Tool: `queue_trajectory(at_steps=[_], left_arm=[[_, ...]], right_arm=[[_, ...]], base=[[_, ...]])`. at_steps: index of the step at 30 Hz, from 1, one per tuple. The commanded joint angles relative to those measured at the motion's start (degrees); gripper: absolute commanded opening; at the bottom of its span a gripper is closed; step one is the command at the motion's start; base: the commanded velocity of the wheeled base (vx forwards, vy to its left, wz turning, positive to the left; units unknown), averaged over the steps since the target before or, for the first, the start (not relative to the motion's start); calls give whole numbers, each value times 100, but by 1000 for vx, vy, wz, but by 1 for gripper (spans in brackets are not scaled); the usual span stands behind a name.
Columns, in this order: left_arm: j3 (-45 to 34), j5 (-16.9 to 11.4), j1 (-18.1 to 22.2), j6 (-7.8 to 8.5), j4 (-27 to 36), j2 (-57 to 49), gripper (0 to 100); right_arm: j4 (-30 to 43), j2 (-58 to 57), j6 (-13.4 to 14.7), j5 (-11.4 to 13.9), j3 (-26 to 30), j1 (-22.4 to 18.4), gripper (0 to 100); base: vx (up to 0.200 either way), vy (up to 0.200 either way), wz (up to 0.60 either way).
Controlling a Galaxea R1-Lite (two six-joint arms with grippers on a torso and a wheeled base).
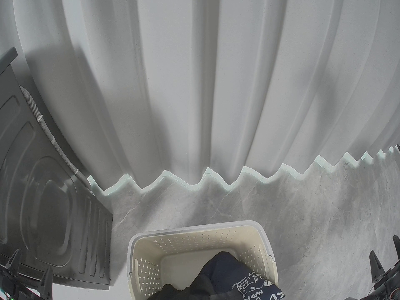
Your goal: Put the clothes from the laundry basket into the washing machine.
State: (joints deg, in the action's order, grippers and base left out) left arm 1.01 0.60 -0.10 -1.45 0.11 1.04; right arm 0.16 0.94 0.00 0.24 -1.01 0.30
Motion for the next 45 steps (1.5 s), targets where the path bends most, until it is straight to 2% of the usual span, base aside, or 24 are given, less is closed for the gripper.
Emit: queue_trajectory(at_steps=[1,35,45], left_arm=[[-101,2,1,-4,7,-86,100],[-101,-7,1,4,-2,-86,100],[-92,-33,1,-13,7,-86,100]], right_arm=[[2,-94,0,2,101,5,100],[-7,-94,-35,11,101,5,100],[2,-94,-35,11,101,5,100]], base=[[0,0,0],[0,0,0],[-200,0,0]])
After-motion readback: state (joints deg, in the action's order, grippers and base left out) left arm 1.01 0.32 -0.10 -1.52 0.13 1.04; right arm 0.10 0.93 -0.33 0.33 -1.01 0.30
